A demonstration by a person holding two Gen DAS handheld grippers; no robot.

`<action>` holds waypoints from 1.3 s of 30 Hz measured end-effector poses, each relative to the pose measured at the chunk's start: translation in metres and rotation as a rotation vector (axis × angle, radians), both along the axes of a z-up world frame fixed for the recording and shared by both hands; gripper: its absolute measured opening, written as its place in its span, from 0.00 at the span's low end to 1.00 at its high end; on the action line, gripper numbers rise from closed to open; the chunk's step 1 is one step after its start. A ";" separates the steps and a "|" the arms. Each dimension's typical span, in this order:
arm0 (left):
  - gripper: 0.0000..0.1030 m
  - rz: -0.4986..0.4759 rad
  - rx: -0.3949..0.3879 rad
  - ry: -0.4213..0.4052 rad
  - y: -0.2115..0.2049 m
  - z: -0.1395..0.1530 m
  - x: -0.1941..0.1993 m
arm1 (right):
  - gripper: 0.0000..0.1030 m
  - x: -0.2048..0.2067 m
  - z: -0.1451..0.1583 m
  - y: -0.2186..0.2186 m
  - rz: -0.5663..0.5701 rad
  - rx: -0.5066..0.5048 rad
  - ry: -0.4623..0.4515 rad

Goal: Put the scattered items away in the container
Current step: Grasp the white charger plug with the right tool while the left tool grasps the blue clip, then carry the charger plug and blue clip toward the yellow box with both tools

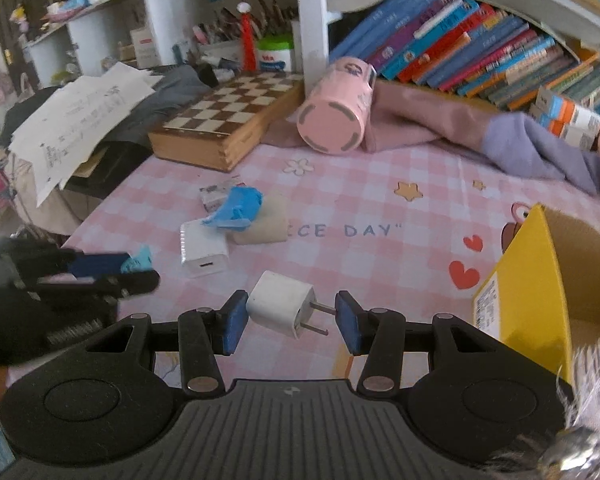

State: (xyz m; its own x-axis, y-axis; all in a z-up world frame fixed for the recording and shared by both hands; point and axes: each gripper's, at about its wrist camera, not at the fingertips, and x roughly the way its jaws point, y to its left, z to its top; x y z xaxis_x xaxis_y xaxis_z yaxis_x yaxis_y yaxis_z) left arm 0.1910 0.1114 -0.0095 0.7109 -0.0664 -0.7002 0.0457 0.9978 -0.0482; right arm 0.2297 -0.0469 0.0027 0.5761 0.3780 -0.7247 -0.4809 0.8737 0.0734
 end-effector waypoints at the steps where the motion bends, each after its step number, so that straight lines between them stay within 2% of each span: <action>1: 0.26 0.003 -0.009 -0.013 0.001 0.005 -0.004 | 0.44 -0.004 0.002 -0.001 -0.001 0.003 0.000; 10: 0.26 -0.021 -0.038 -0.076 0.002 0.030 -0.036 | 0.44 -0.032 0.018 -0.004 -0.017 0.035 -0.048; 16: 0.26 -0.060 -0.003 -0.133 0.003 0.048 -0.060 | 0.44 -0.053 0.039 -0.002 0.049 0.015 -0.097; 20: 0.26 -0.053 -0.028 -0.163 0.004 0.059 -0.085 | 0.44 -0.074 0.046 -0.003 0.038 0.030 -0.107; 30: 0.26 -0.009 -0.078 -0.179 0.004 0.065 -0.147 | 0.44 -0.134 0.049 -0.007 0.002 0.057 -0.119; 39: 0.26 -0.009 -0.105 -0.206 -0.004 0.072 -0.194 | 0.44 -0.184 0.054 -0.012 0.029 0.057 -0.140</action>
State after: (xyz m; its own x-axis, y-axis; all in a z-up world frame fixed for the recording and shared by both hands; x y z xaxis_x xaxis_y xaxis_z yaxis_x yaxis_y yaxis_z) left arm -0.0028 0.1078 0.0623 0.8369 -0.1383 -0.5296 0.0743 0.9873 -0.1405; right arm 0.0456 -0.0594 0.0563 0.6583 0.4340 -0.6150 -0.5148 0.8557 0.0528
